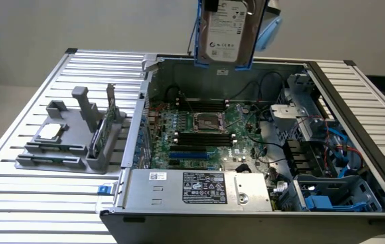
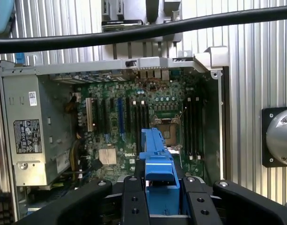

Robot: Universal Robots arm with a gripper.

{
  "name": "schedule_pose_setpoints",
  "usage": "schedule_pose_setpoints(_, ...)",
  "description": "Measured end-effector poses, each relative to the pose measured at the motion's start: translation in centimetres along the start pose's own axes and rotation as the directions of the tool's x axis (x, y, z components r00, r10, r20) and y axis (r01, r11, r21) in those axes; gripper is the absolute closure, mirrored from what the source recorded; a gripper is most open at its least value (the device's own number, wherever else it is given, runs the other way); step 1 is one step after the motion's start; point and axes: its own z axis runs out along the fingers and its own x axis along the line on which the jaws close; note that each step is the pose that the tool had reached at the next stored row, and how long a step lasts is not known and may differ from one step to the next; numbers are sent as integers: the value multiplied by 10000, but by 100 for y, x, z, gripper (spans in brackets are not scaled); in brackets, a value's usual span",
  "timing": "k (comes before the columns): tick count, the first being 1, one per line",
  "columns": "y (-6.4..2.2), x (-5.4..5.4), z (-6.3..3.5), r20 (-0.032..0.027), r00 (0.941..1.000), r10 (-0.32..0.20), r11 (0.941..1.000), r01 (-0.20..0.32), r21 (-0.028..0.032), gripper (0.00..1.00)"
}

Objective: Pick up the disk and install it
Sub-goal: 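Pick up the disk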

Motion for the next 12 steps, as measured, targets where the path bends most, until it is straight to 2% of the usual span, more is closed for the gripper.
schedule_pose_setpoints(5, -200, 91, 0, -1, 10000, 0, 10000, 0, -2, 67)
schedule_pose_setpoints(12, -389, 252, 3, -1, 10000, -1, 10000, 1, -14, 67)
